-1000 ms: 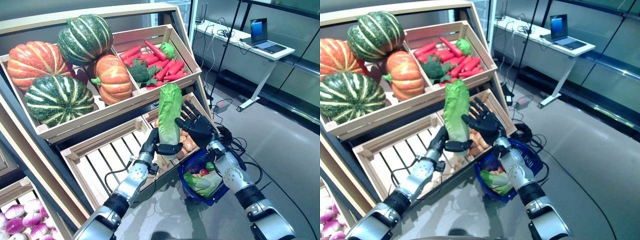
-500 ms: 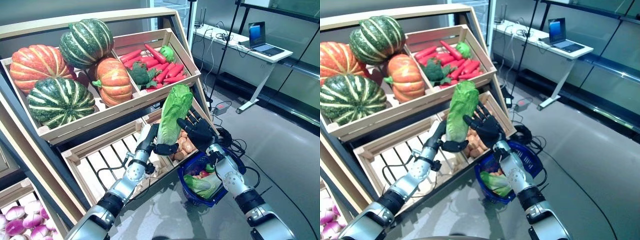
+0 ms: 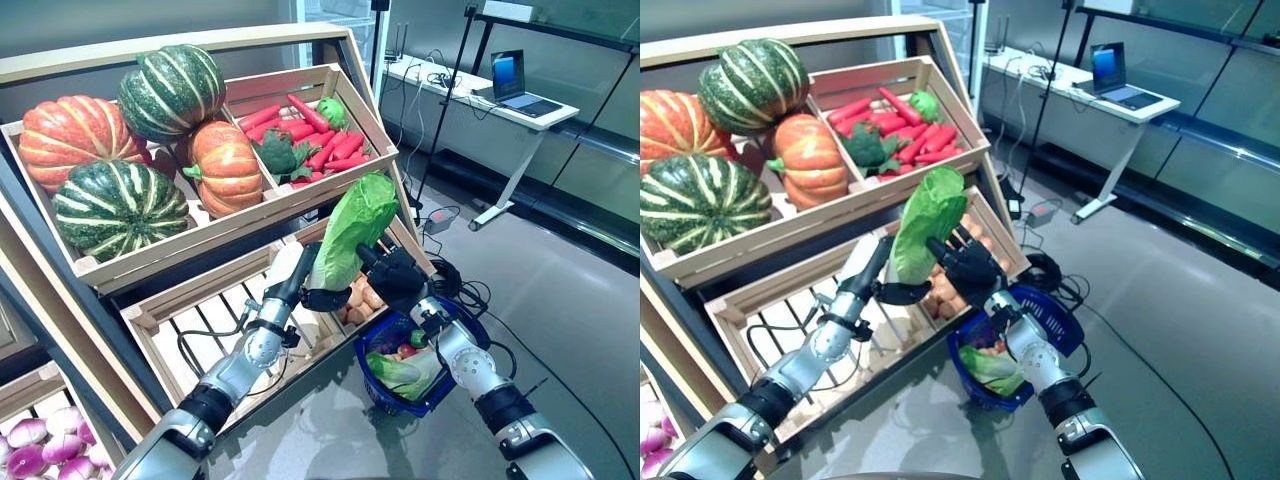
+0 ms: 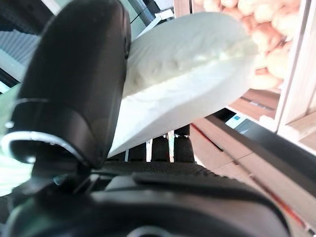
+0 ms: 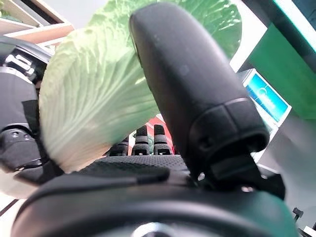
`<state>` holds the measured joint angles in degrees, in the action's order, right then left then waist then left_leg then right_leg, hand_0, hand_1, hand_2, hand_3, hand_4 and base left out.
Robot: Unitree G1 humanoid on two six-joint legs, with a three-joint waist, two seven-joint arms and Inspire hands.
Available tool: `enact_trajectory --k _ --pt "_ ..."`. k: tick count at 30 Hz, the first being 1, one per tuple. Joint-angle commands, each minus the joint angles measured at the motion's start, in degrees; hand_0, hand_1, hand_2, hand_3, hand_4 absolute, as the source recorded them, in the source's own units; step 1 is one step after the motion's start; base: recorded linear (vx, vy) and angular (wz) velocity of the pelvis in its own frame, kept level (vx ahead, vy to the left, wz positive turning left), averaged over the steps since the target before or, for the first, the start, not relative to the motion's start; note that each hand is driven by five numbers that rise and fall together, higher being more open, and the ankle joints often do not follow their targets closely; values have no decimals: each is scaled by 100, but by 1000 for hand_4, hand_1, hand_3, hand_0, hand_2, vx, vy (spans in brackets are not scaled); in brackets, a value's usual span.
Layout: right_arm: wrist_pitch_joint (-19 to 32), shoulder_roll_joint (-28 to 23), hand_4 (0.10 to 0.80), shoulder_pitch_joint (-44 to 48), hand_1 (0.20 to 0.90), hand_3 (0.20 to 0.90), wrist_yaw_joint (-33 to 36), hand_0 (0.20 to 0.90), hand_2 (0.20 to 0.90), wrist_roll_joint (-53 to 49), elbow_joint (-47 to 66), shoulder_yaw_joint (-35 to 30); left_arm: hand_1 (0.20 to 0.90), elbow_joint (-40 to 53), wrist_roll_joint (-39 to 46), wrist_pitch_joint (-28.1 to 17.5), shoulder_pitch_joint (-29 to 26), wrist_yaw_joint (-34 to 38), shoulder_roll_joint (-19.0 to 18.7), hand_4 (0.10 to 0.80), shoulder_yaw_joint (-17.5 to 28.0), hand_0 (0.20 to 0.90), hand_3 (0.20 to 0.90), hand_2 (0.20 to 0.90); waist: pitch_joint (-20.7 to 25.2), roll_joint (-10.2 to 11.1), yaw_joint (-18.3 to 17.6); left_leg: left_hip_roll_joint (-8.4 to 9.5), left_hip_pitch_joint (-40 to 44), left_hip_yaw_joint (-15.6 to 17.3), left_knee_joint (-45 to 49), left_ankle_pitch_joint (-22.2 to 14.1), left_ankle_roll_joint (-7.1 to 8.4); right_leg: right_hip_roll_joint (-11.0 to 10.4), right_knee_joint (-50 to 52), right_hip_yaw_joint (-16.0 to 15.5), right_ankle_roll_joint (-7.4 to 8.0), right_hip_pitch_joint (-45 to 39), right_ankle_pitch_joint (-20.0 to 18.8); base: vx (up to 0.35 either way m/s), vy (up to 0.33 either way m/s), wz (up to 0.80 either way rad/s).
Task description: Put vegetables into the basket
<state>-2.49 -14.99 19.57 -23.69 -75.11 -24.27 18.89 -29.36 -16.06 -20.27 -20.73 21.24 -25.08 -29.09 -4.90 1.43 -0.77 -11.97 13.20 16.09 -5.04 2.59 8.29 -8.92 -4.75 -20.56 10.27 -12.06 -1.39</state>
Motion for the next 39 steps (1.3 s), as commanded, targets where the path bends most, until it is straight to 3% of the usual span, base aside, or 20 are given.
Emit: enact_trajectory --k 1,3,6,9,12,15,19,28,29,30,31,39 --pt "30 812 800 1048 900 900 -695 900 900 -286 867 147 300 459 -945 -1490 -1152 -637 356 400 -1615 300 300 300 225 41 0 108 -133 -170 4 -214 -147 -71 151 111 -185 -25 100 1 -2 -3" --pt "169 828 800 1112 900 900 -986 900 900 -179 1019 190 300 410 419 -1271 -1050 -1847 417 400 -1726 300 300 300 228 29 -10 111 -140 -169 4 -214 -149 -73 138 123 -179 -23 99 0 0 0" --pt "321 843 800 1219 900 900 -1159 900 900 67 1166 207 300 193 1782 -754 -824 -3478 640 400 -1700 300 300 300 201 17 -4 104 -126 -163 4 -228 -149 -69 153 142 -174 -23 115 -13 -2 0" --pt "421 763 800 1532 900 900 -1170 900 900 566 1238 214 300 -145 2355 -317 -645 -4540 835 400 -1818 300 300 300 204 4 -22 106 -162 -155 4 -203 -156 -70 174 169 -168 40 93 -22 -3 -4" --pt "525 631 800 1704 900 900 -1245 900 900 651 1286 229 300 -317 2651 -20 -550 -5104 867 400 -1887 300 300 300 224 -7 -37 106 -164 -135 4 -217 -162 -67 157 182 -159 48 90 -8 0 -2" --pt "712 447 800 1890 900 900 -1354 900 900 653 1379 228 300 -441 2813 168 -417 -5425 891 400 -1962 300 300 300 251 -16 -44 110 -173 -132 4 -231 -164 -60 112 205 -147 41 76 0 0 0" --pt "804 342 800 2047 900 900 -1450 900 900 735 1497 210 300 -623 2692 95 -317 -5504 924 400 -1983 300 300 300 263 -6 -25 108 -195 -137 4 -236 -167 -60 84 210 -140 48 63 0 0 0" --pt "260 277 800 1977 900 900 -1430 900 900 553 1424 251 300 -610 2372 -8 -301 -5416 879 400 -1940 300 300 300 272 28 22 89 -216 -144 4 -218 -182 -59 103 197 -159 58 79 0 0 0" --pt "244 327 715 1923 773 773 -1423 773 773 432 1425 220 300 -632 2329 -26 -293 -5440 876 400 -1928 300 300 300 271 28 27 86 -207 -145 4 -216 -180 -60 103 193 -158 47 80 0 0 0" --pt "251 340 519 1912 479 479 -1422 479 479 411 1427 209 300 -635 2320 -32 -289 -5445 875 400 -1924 300 300 300 272 29 28 85 -205 -145 4 -216 -180 -60 102 192 -158 44 80 0 0 0" --pt "290 390 400 1896 300 300 -1349 300 300 355 1429 188 300 -664 2310 -37 -299 -5462 881 400 -1935 300 300 300 277 27 29 83 -197 -143 4 -217 -179 -60 100 187 -159 36 81 0 0 0" --pt "255 627 400 1799 300 300 -1063 300 300 359 1405 117 300 -757 2286 -114 -307 -5269 936 400 -1943 300 300 300 270 8 15 66 -190 -136 4 -204 -173 -64 109 198 -160 46 79 0 0 0"
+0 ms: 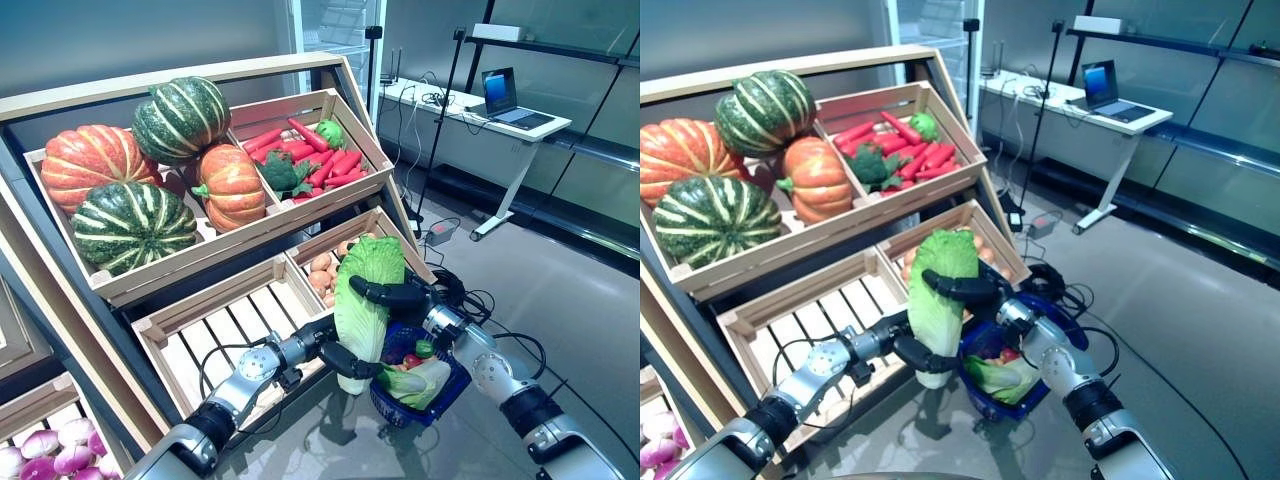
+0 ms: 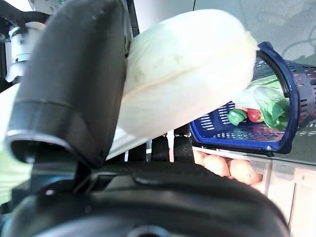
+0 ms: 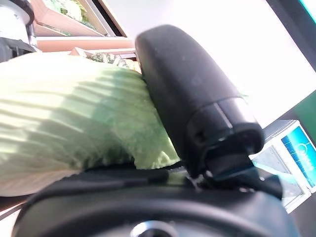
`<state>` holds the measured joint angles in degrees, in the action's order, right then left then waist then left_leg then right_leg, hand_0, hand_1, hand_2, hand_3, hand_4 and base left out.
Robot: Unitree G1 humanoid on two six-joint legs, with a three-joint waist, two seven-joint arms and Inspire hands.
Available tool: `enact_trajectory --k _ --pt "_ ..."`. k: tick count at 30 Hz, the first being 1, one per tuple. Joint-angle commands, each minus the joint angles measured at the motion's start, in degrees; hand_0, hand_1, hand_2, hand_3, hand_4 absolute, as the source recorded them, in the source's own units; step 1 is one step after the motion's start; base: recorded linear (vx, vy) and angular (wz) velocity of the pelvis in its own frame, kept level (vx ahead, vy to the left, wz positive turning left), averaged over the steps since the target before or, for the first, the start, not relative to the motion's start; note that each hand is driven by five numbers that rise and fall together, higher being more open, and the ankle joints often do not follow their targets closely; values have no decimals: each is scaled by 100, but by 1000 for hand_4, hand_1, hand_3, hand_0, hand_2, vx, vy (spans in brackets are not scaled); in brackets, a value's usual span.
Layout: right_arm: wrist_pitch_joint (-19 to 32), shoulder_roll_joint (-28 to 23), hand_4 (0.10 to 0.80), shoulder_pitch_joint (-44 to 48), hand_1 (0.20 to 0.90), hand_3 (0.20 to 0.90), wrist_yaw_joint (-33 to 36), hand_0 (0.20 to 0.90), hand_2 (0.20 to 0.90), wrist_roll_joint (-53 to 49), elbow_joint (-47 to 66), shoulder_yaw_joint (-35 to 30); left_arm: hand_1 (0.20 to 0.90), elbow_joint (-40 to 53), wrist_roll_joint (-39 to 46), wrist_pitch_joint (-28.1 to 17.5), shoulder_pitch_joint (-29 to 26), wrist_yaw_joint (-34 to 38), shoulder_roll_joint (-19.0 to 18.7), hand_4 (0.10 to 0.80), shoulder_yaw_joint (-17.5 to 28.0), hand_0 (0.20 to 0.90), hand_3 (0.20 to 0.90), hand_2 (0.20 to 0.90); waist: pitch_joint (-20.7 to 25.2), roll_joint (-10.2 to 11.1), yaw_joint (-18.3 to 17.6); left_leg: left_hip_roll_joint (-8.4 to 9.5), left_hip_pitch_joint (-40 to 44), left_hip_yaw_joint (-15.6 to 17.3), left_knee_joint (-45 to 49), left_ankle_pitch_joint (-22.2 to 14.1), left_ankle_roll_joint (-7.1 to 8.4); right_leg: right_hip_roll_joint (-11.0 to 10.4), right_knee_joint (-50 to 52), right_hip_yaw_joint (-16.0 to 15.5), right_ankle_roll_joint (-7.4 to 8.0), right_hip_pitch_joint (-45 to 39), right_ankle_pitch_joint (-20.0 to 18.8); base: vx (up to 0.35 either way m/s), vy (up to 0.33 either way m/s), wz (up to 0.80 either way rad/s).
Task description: Put vegetables into the basket
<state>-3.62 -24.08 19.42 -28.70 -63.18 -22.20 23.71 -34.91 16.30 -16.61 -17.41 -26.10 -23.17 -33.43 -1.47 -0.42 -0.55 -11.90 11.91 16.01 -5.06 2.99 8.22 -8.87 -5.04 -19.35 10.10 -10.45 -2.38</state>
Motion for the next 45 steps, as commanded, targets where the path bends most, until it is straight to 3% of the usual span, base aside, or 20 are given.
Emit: enact_trajectory --k 1,8,9,14,20,30,32,36,42,45 --pt "370 1528 400 1810 300 300 -538 300 300 -853 1204 -378 300 -213 -927 -490 -640 -528 749 400 -1486 300 300 300 -76 195 -10 55 -62 -122 6 -241 -167 -69 140 79 -146 -113 179 0 0 0" --pt "434 1475 400 1717 300 300 -368 300 300 -1065 1183 -541 316 -116 -824 -565 -602 -143 673 411 -1261 316 316 316 -72 212 -1 57 -43 -129 6 -245 -165 -67 124 81 -150 -136 163 16 -8 0" --pt "420 1452 400 1681 300 300 -301 300 300 -1186 1185 -608 900 -78 -882 -503 -567 39 650 800 -1164 900 900 900 -65 220 6 60 -40 -129 6 -249 -166 -65 117 77 -147 -141 158 0 0 0" --pt "536 1357 400 1529 300 300 -66 300 300 -1129 1166 -799 900 -30 -870 -441 -469 244 555 800 -902 900 900 900 -71 225 -1 48 -42 -85 6 -235 -168 -67 123 85 -150 -120 142 6 -4 0" --pt "491 900 400 1271 300 300 100 300 300 -1122 934 -1235 900 -198 -769 -489 -195 625 344 800 -423 900 900 900 -108 255 -33 28 -14 -4 6 -231 -167 -54 147 107 -156 -85 121 19 -45 -2" --pt "765 -149 400 691 300 300 548 300 300 -740 -29 -2104 900 -649 13 -482 499 798 -37 800 849 900 900 900 -203 287 -47 -39 -9 136 6 -170 -119 -33 105 112 -172 -54 34 23 -66 -8" --pt "1111 -411 400 539 300 300 707 300 300 -285 -295 -2285 900 -727 154 -381 672 771 -91 800 1203 900 900 900 -265 280 -33 -56 -33 156 6 -137 -101 -35 108 102 -178 -21 10 -3 -59 -6" --pt "1683 -646 400 420 300 300 1115 300 300 -417 -888 -2656 900 -955 443 -263 849 908 -123 800 1669 900 900 900 -402 237 1 -80 -44 163 6 -121 -78 -34 148 87 -186 -2 33 4 -53 -1" --pt "2406 -755 400 485 300 300 1808 300 300 -330 -1757 -3097 900 -1123 815 -300 774 1379 -150 800 2024 900 900 900 -600 108 73 -87 -138 78 17 -74 -63 -57 315 73 -245 127 122 3 -7 2" --pt "2749 -841 400 825 300 300 2197 300 300 -315 -2307 -3251 900 -1087 878 -535 515 1813 -143 800 2061 900 900 900 -853 -6 145 -92 -431 -42 275 -81 -34 -121 657 33 -305 411 256 -173 -4 1"
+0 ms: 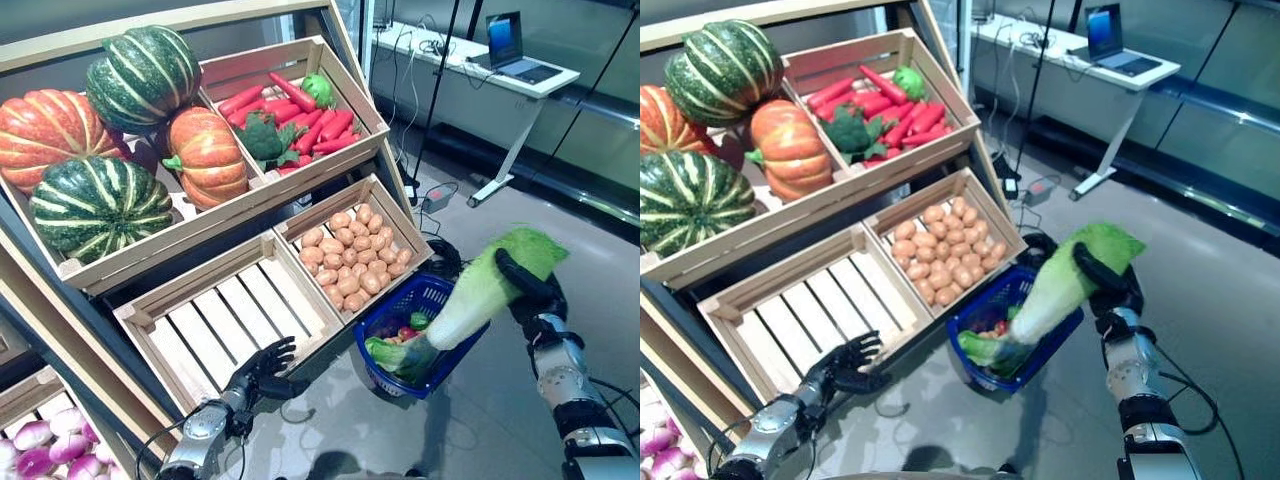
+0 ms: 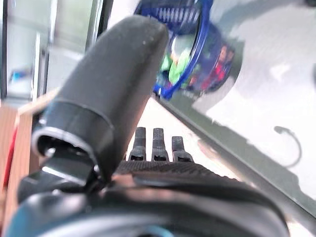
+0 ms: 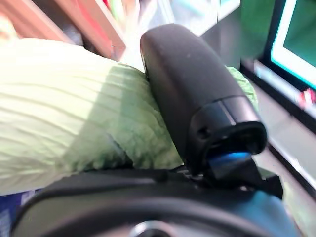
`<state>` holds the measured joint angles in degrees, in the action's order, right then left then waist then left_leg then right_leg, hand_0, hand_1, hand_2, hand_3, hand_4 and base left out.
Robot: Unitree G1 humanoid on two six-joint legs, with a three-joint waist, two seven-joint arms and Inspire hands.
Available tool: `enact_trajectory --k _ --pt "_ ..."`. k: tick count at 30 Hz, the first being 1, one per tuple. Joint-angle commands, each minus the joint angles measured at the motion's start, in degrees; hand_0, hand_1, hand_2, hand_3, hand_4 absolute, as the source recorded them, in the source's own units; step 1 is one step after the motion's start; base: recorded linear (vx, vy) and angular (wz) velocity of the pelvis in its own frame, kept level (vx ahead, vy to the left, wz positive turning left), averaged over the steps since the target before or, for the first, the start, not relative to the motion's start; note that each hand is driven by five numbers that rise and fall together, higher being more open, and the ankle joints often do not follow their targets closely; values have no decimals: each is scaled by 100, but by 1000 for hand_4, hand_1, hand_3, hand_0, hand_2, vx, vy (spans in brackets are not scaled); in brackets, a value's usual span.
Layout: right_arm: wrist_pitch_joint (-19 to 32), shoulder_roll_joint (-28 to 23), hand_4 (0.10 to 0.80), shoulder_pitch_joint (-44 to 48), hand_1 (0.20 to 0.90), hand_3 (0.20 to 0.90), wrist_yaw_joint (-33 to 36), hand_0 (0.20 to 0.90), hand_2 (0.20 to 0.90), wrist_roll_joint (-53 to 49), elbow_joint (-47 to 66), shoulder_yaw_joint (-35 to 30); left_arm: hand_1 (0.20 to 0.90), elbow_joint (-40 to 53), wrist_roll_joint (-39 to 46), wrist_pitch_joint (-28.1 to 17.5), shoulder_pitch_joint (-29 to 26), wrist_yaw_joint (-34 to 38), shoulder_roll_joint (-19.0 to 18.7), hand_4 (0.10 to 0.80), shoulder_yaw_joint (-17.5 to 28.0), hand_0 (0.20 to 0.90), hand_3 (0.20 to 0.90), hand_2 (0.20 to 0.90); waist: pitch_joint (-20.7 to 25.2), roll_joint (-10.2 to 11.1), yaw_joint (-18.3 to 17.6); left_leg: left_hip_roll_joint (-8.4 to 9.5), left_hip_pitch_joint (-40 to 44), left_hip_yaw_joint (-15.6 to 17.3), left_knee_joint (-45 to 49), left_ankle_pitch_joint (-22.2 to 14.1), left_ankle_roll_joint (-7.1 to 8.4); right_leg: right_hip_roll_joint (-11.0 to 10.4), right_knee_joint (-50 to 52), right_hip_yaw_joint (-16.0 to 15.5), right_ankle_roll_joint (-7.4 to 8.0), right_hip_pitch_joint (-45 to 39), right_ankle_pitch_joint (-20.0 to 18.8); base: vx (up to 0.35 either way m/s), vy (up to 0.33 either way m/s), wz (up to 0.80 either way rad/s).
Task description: Put vegetables into the basket
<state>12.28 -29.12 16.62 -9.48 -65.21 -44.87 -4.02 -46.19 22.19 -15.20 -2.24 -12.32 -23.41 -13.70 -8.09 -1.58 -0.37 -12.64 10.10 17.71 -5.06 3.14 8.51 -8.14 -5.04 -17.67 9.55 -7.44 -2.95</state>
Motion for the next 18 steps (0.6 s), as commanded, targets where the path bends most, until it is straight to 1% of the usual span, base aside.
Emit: enact_trajectory --k 1,4,5,7,8,9,10,11,12,13,16,17,18 --pt "1384 -447 400 1403 300 300 465 300 300 -113 -214 -460 900 169 291 -967 -1253 795 -187 800 0 900 900 900 -534 46 128 -64 -660 -321 799 -197 -18 -281 1055 -163 -316 451 434 -331 -10 3" --pt "1599 -669 400 1798 300 300 808 300 300 -133 -256 -388 900 578 657 -1221 -1529 1099 -287 800 -75 900 900 900 -1078 -51 100 -156 -1386 -412 1713 -466 42 -464 1777 -194 -405 1073 648 -305 5 9" --pt "1652 -700 400 1871 300 300 900 300 300 -98 -262 -370 900 675 744 -1242 -1552 1150 -303 800 -75 900 900 900 -1165 -68 98 -172 -1528 -417 1866 -517 45 -499 1925 -178 -426 1216 687 -244 8 11" --pt "1766 -816 400 2192 300 300 1167 300 300 26 -279 -270 900 898 979 -1335 -1639 1237 -340 800 -87 900 900 900 -1433 -115 100 -229 -2122 -530 2481 -681 79 -643 2521 -108 -486 1783 836 -256 17 7" --pt "1787 -930 400 2495 300 300 1371 300 300 115 -312 -189 900 1090 1101 -1392 -1651 1239 -358 800 -70 900 900 900 -1597 -157 104 -252 -2542 -560 2926 -836 44 -774 3054 -42 -555 2251 995 -206 23 4" --pt "1787 -936 400 2529 300 300 1398 300 300 146 -318 -179 900 1110 1115 -1395 -1652 1239 -359 800 -66 900 900 900 -1594 -158 102 -254 -2599 -563 2976 -860 36 -790 3116 -31 -560 2318 1020 -165 22 6" --pt "1782 -989 400 2644 300 300 1464 300 300 209 -339 -162 900 1219 1160 -1392 -1670 1245 -389 800 -76 900 900 900 -1662 -175 125 -253 -2796 -628 3191 -945 27 -855 3378 -3 -587 2496 1115 -40 11 12" --pt "1726 -1116 400 2836 300 300 1541 300 300 242 -377 -115 900 1356 1164 -1381 -1693 1276 -419 800 -79 900 900 900 -1751 -208 148 -279 -2997 -735 3506 -1183 52 -958 3736 85 -553 2685 1344 -87 21 16" --pt "1673 -1233 400 3056 300 300 1622 300 300 256 -477 -49 900 1491 1241 -1363 -1712 1274 -438 800 -97 900 900 900 -1818 -248 162 -296 -3223 -774 3759 -1290 5 -1060 4126 143 -571 2965 1477 -64 18 12" --pt "1657 -1280 400 3149 300 300 1634 300 300 265 -542 -23 900 1558 1307 -1359 -1719 1249 -450 800 -113 900 900 900 -1850 -264 175 -295 -3317 -789 3882 -1342 -25 -1106 4291 165 -586 3076 1534 -103 14 12" --pt "1578 -1426 400 3531 300 300 1637 300 300 269 -774 119 900 1820 1570 -1353 -1744 1154 -486 800 -192 900 900 900 -1979 -340 221 -250 -3732 -917 4446 -1605 -140 -1278 4956 269 -634 3534 1761 -63 11 18" --pt "1574 -1439 400 3590 300 300 1617 300 300 285 -819 144 900 1856 1604 -1364 -1736 1137 -488 800 -215 900 900 900 -2007 -359 237 -232 -3807 -944 4562 -1661 -158 -1312 5105 287 -641 3618 1809 -43 12 13" --pt "1479 -1495 400 3748 300 300 1593 300 300 393 -897 218 900 1954 1671 -1381 -1726 1129 -514 800 -270 900 900 900 -2073 -399 258 -209 -4024 -1007 4870 -1800 -205 -1387 5455 366 -649 3864 1931 -40 7 11"
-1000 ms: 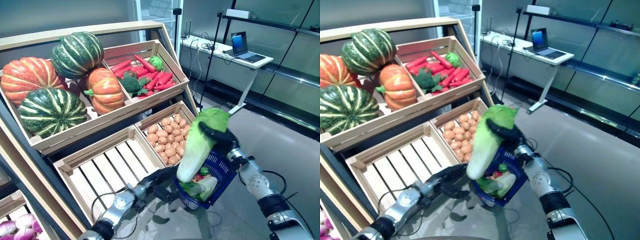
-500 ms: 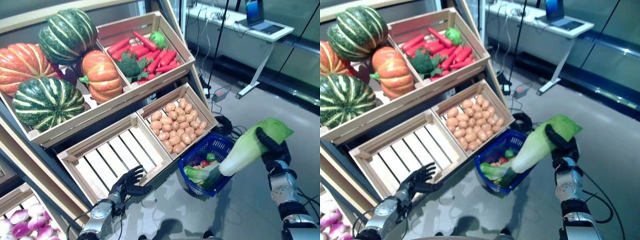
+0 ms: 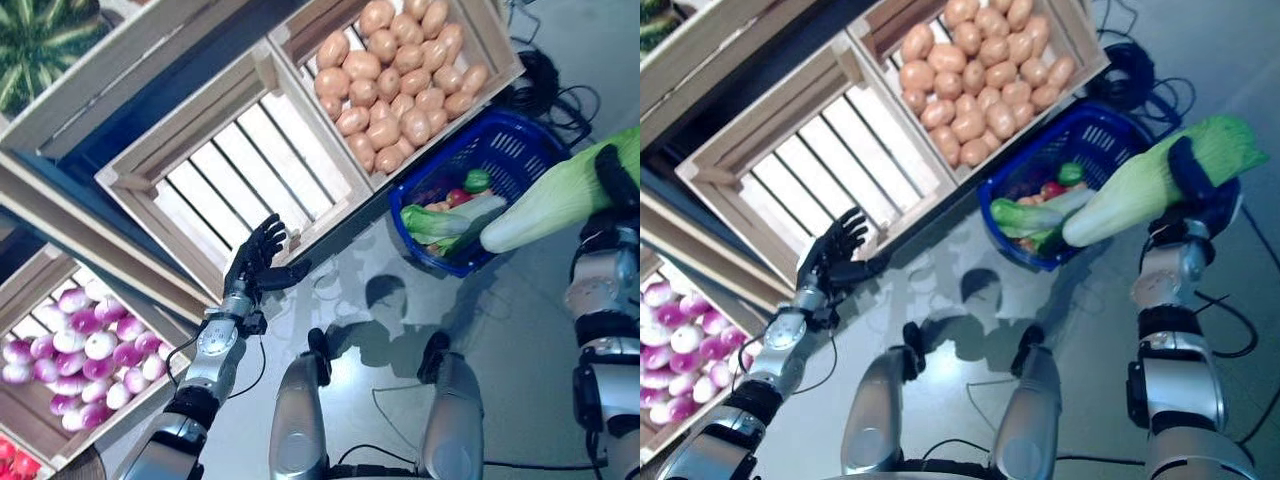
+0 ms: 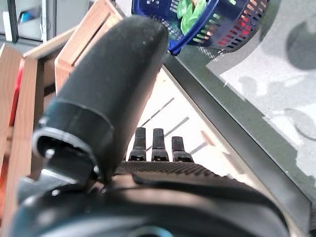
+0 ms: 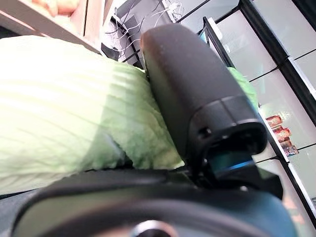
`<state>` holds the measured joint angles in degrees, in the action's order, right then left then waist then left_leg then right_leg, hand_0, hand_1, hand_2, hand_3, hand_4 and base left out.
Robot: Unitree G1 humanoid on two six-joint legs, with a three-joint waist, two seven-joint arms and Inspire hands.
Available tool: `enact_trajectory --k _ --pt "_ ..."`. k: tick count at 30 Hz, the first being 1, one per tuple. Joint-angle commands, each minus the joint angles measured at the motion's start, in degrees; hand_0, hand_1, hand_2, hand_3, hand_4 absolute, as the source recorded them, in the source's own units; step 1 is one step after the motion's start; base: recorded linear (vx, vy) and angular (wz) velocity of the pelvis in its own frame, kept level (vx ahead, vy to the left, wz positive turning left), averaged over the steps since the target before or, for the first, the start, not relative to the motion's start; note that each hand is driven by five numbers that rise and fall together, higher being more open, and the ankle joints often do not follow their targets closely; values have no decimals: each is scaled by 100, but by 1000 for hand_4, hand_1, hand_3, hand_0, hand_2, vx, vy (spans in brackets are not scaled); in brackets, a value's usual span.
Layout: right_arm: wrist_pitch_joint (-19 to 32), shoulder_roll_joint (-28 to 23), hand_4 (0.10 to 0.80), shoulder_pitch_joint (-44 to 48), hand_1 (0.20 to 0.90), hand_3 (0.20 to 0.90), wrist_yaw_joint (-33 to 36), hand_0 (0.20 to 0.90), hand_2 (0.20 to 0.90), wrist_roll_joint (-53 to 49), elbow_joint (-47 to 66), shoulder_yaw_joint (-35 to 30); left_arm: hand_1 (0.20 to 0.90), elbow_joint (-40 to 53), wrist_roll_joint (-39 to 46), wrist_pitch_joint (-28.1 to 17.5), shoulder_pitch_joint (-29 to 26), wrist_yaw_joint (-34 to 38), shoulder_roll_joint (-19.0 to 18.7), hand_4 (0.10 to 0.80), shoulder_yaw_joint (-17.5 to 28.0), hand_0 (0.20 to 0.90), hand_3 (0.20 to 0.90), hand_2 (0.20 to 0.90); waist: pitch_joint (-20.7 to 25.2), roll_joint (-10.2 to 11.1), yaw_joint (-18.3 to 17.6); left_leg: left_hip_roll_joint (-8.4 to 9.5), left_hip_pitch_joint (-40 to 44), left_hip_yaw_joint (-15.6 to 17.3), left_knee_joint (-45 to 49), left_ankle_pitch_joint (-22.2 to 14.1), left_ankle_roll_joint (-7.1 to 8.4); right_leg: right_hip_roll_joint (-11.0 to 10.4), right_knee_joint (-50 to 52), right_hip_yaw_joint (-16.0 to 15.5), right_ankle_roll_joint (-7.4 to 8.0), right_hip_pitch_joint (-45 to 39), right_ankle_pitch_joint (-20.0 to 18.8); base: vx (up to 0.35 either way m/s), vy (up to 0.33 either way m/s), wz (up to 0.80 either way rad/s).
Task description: Put vegetables into the basket
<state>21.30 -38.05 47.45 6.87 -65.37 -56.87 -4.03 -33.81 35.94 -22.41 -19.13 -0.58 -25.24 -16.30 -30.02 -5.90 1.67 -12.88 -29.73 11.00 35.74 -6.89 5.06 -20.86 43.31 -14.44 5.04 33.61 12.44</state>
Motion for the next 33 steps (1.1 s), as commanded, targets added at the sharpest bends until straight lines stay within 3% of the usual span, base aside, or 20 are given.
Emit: enact_trajectory --k 1,10,11,14,26,33 --pt "530 -659 400 790 300 300 -27 300 300 429 273 281 900 784 376 -667 -46 -36 -354 800 -55 900 900 900 76 19 70 -173 -185 -367 983 -888 111 -179 852 100 -201 -53 471 -38 0 12" --pt "315 -820 400 1328 300 300 -179 300 300 566 236 659 900 1259 690 -730 140 1 -505 800 -206 900 900 900 23 -63 181 -167 -1092 -595 1888 -1235 14 -284 1715 270 -267 901 745 -23 -18 11" --pt "258 -823 478 1395 418 418 -191 418 418 592 233 694 900 1282 701 -732 143 2 -519 800 -216 900 900 900 23 -67 190 -167 -1153 -614 1945 -1254 18 -290 1760 285 -267 961 758 -48 -10 -2" --pt "105 -870 800 1668 900 900 -468 900 900 490 179 879 900 1316 763 -766 147 -23 -574 800 -226 900 900 900 23 -81 232 -149 -1309 -662 2038 -1275 -12 -283 1885 315 -283 1136 793 -50 -6 0" --pt "-557 -886 800 1826 900 900 -973 900 900 134 -243 976 900 1373 925 -824 171 -247 -788 800 -309 900 900 900 29 36 338 -230 -1073 -702 1993 -1267 -47 -231 1886 234 -279 910 805 -4 7 2" --pt "-925 -973 800 1651 900 900 -860 900 900 276 -394 979 900 1270 1085 -927 233 -438 -847 800 -276 900 900 900 241 141 348 -322 -621 -609 1717 -1232 -53 -205 1692 165 -275 482 813 27 63 -1"
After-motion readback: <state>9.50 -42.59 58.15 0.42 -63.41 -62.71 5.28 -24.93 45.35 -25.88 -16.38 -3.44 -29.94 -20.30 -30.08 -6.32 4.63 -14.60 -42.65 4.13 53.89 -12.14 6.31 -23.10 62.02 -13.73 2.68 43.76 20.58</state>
